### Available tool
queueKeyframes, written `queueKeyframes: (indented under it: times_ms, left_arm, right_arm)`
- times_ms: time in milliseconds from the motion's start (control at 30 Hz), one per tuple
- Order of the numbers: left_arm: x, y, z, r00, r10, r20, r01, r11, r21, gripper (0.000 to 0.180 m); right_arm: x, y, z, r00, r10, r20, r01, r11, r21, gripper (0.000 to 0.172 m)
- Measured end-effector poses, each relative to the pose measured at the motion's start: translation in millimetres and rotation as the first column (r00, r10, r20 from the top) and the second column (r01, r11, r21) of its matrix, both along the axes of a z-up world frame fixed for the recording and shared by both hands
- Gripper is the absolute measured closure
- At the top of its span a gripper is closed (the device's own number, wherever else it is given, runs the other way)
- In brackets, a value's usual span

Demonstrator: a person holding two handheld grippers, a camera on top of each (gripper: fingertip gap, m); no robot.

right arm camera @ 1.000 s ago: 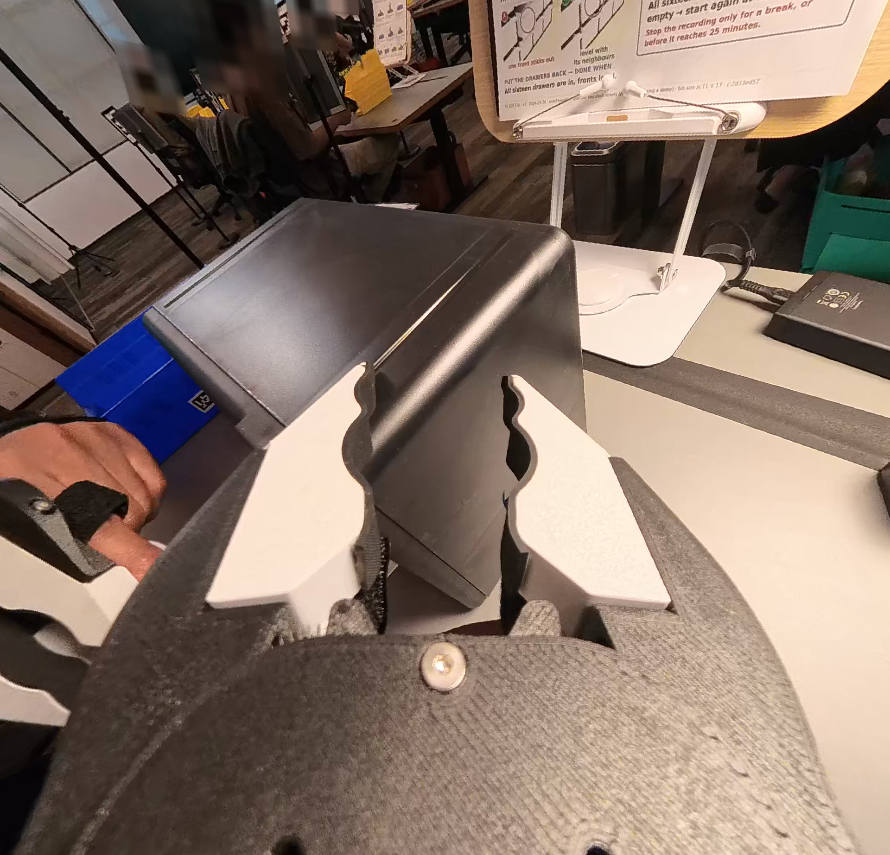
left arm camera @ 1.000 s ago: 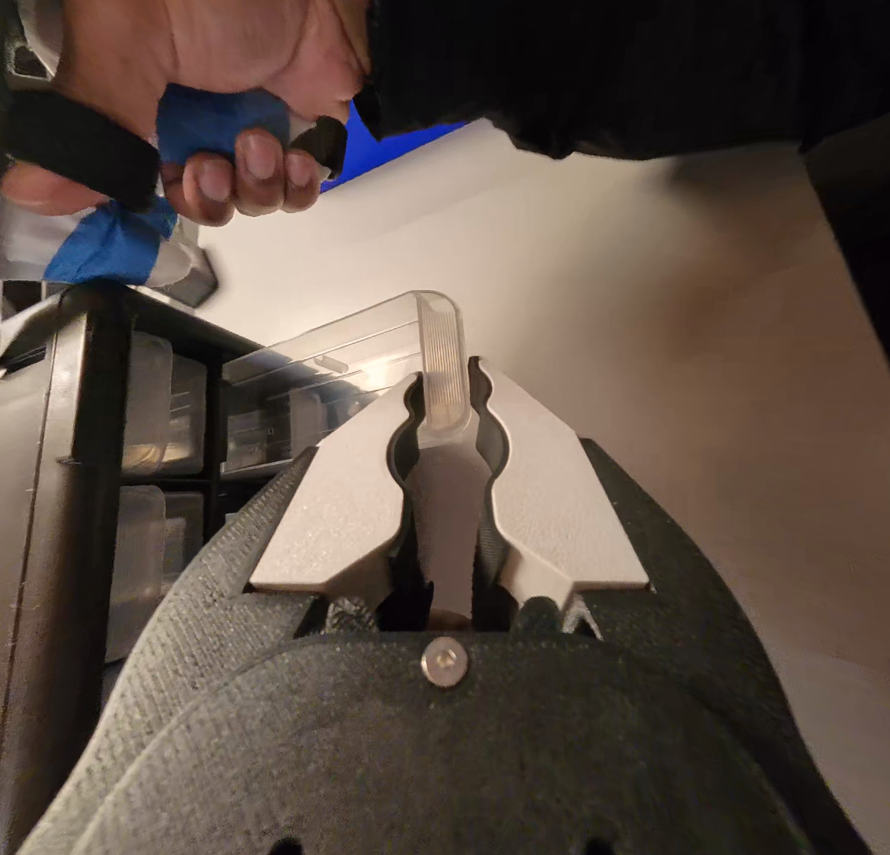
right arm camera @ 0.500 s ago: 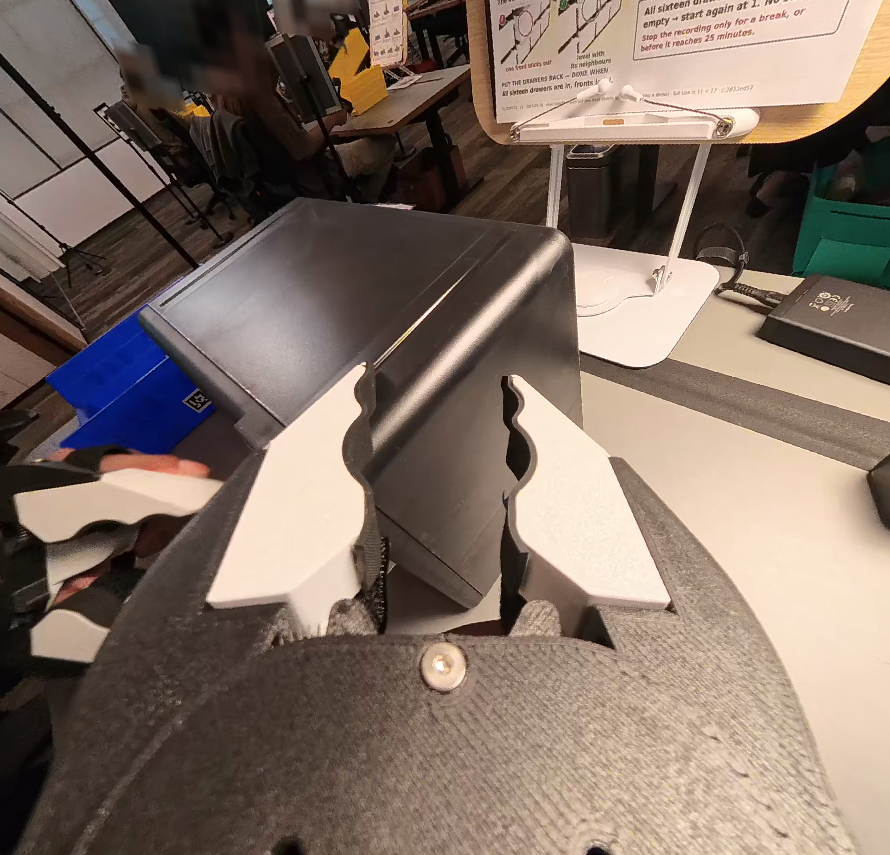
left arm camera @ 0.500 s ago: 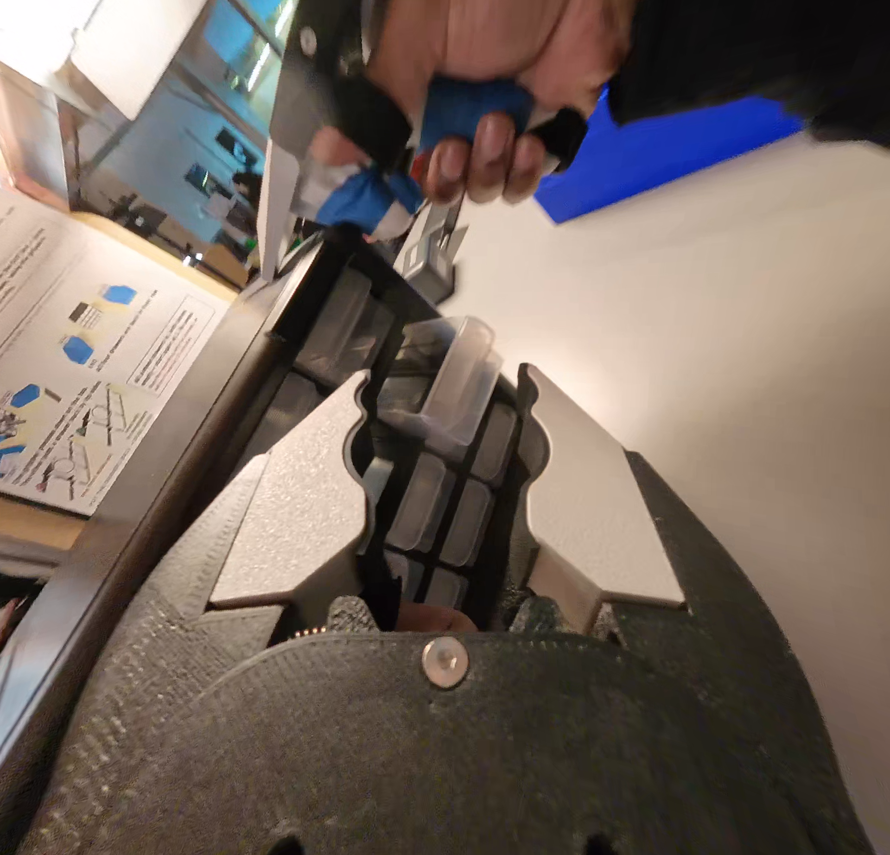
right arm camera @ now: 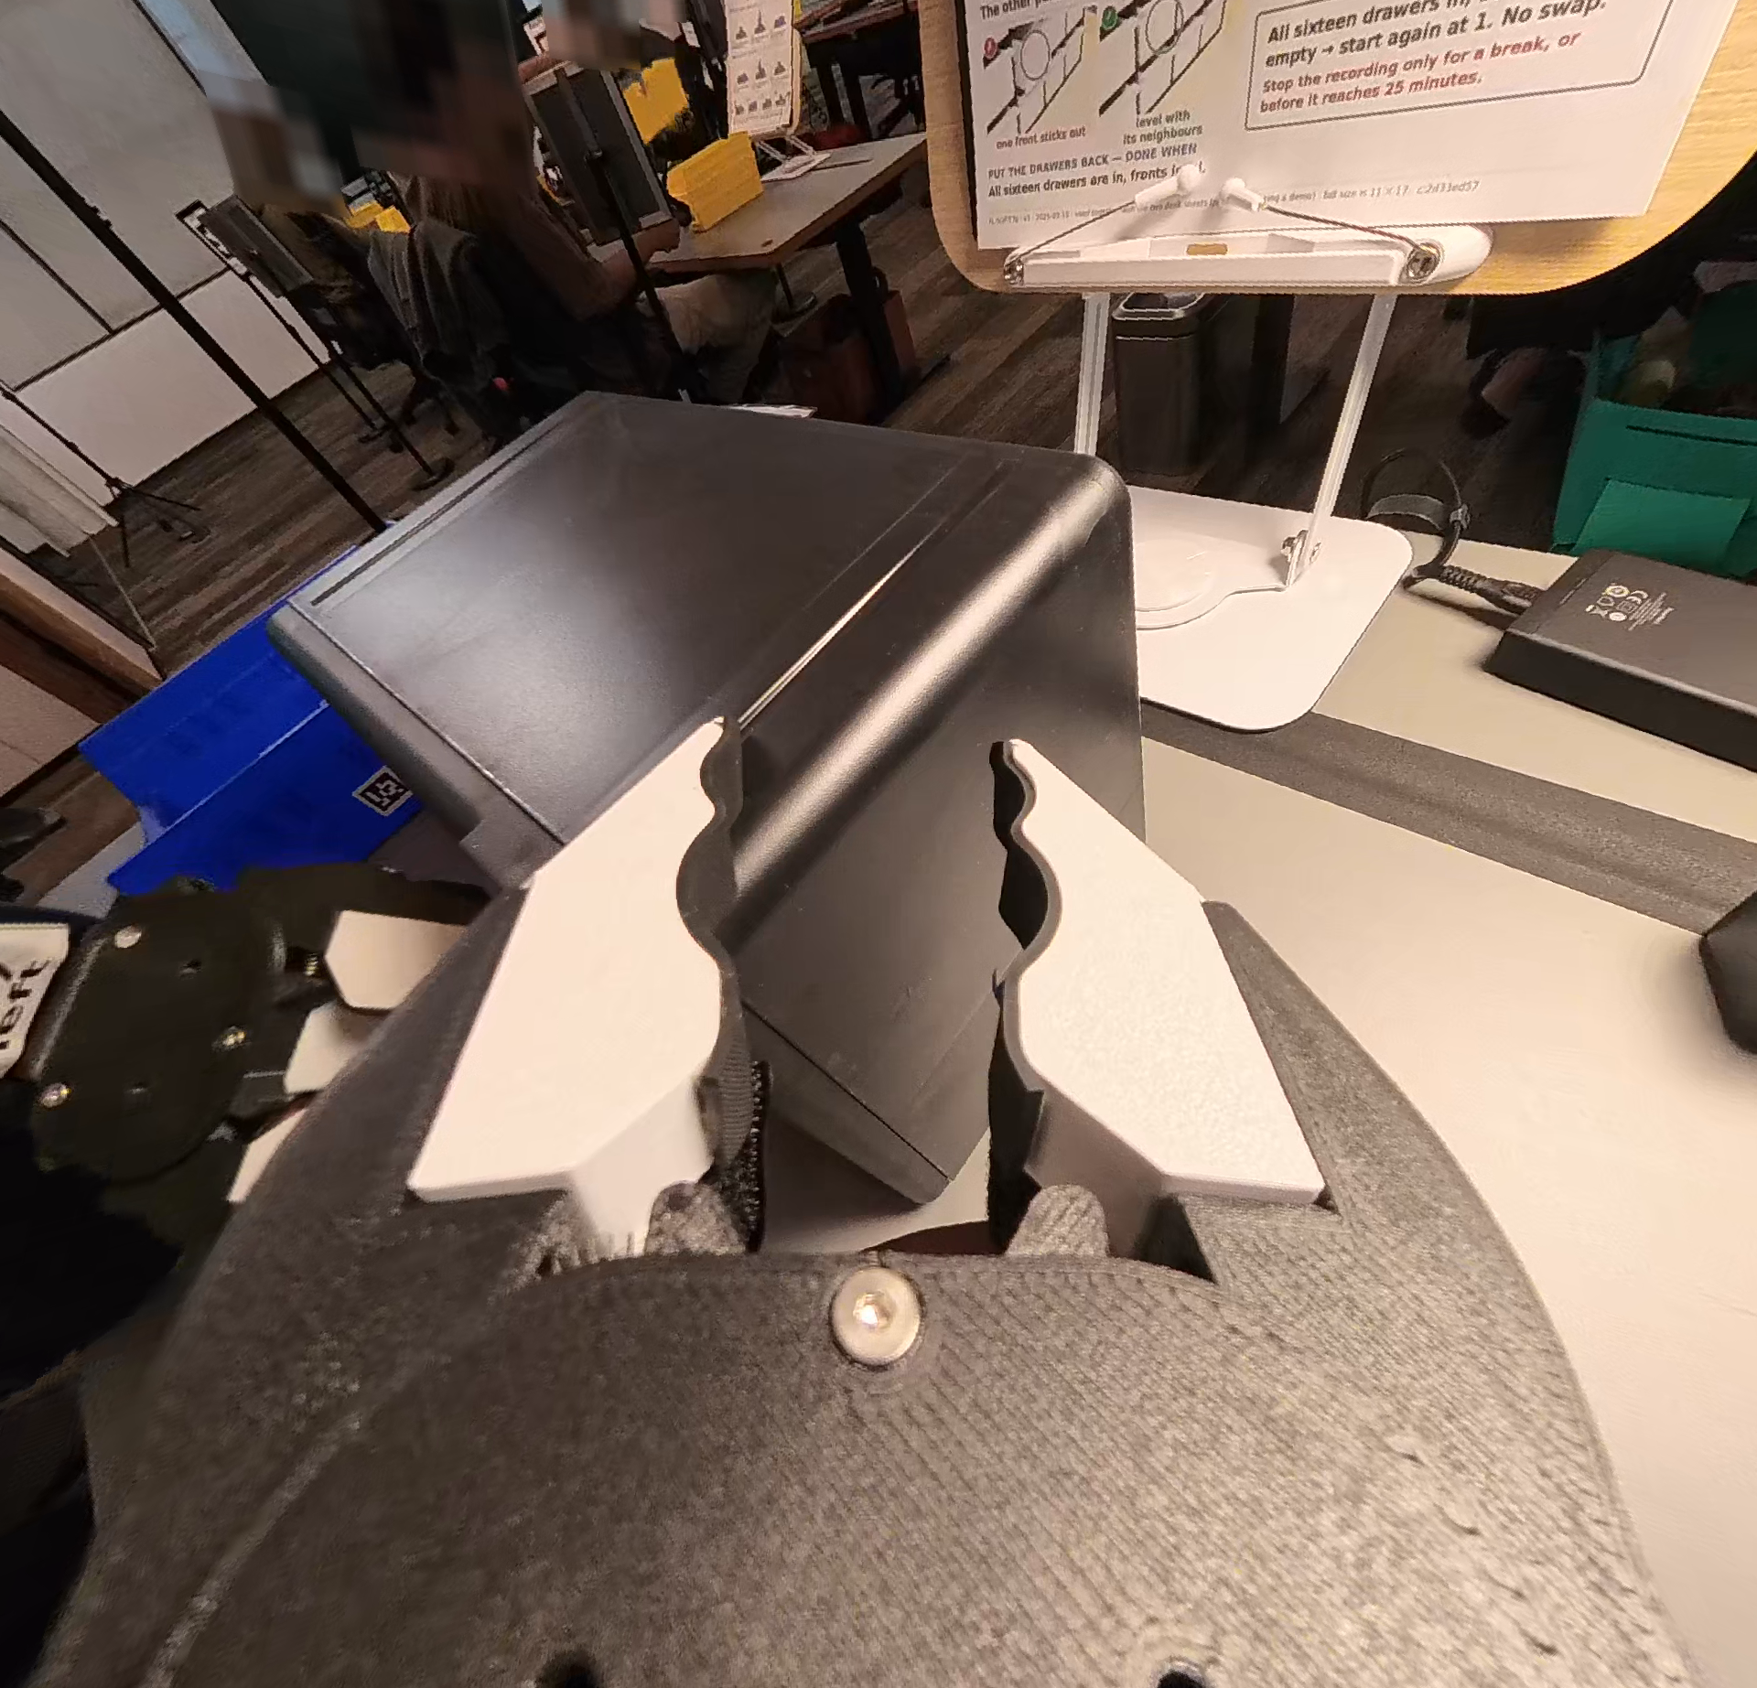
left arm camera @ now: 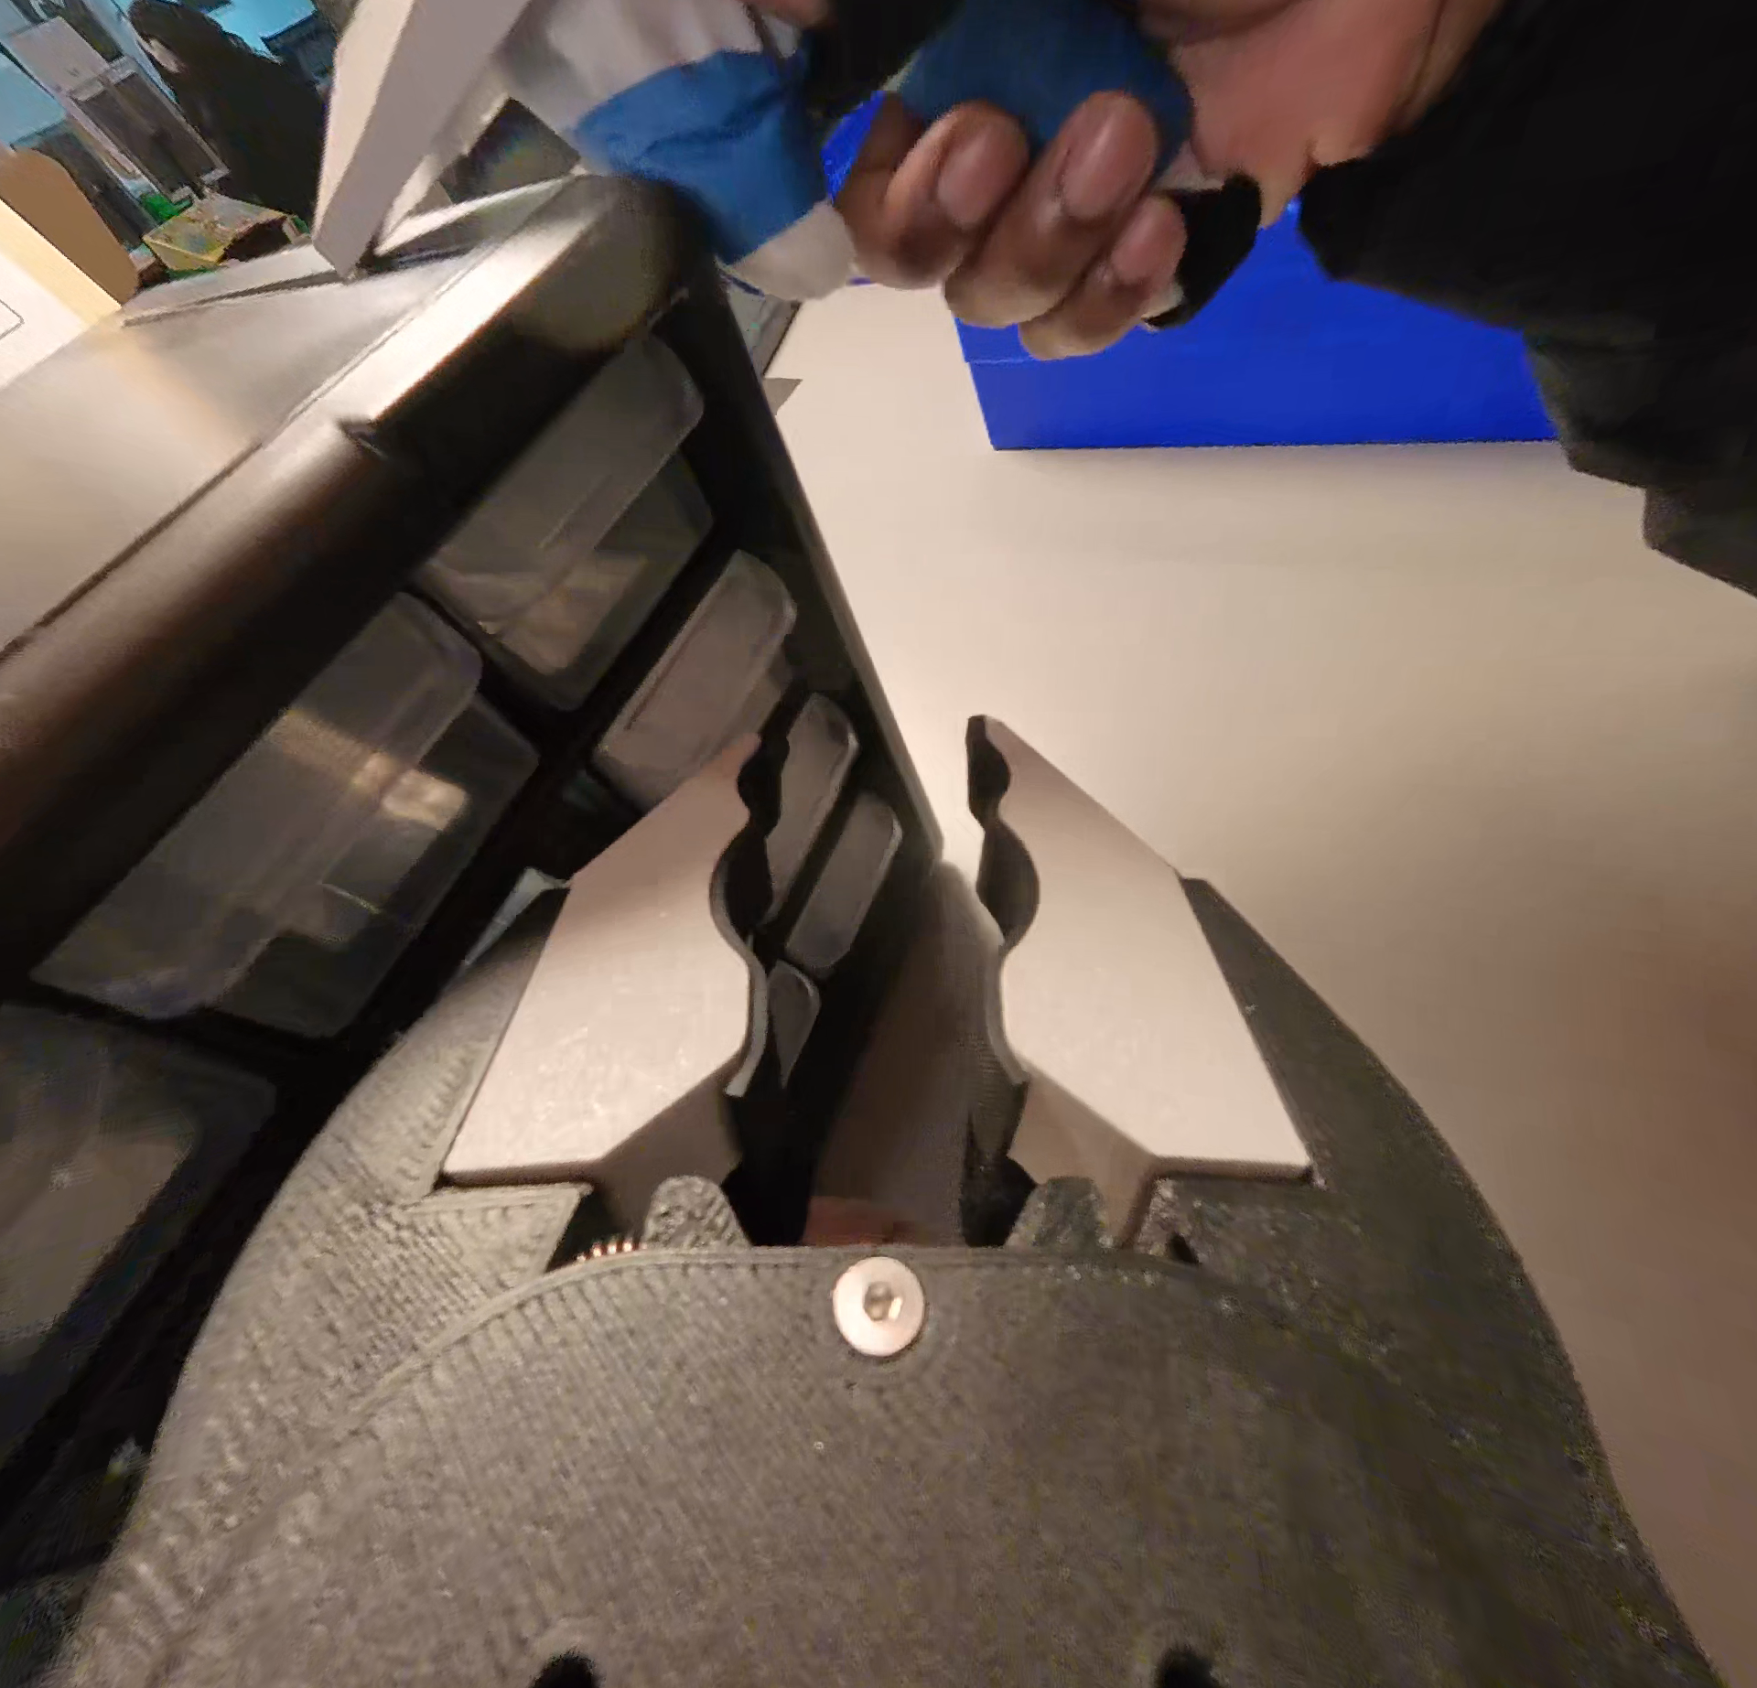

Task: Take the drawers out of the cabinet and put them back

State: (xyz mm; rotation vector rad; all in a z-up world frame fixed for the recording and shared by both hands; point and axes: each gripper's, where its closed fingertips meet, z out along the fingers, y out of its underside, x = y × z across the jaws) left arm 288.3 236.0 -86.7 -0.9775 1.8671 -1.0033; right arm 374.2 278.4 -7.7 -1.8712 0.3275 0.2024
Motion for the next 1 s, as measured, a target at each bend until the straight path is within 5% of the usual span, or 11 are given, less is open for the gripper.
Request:
queueKeyframes:
  times_ms: [233,367,533,700,867,1000]
  left_arm:
    - [-83.0,19.7,24.0,0.999,0.039,0.013,-0.039,0.999,-0.036,0.134]
    - [-155.3,89.6,50.7,0.979,0.205,0.001,-0.204,0.976,0.070,0.128]
    - [-261.1,215.4,67.6,0.888,0.454,-0.076,-0.410,0.856,0.315,0.117]
    - [-350.5,308.9,12.2,0.748,0.552,-0.368,-0.408,0.821,0.400,0.109]
    - [-380.2,327.3,-76.5,0.641,0.463,-0.612,-0.229,0.876,0.424,0.112]
    - [-387.3,349.6,-114.8,0.556,0.495,-0.668,-0.186,0.857,0.480,0.139]
  right_arm:
    - [-0.1,0.2,0.0,1.000,0.004,-0.004,-0.004,1.000,0.004,0.116]
    - [0.0,0.3,0.0,1.000,0.005,-0.001,-0.005,1.000,0.004,0.116]
    - [0.2,0.6,-0.1,1.000,0.009,0.004,-0.009,1.000,0.005,0.115]
    - [0.4,0.5,0.1,1.000,0.006,0.014,-0.006,1.000,0.003,0.116]
    - [0.2,0.5,0.2,1.000,0.005,0.020,-0.005,1.000,0.002,0.115]
    - [0.0,0.7,0.0,1.000,0.009,0.018,-0.010,1.000,0.004,0.116]
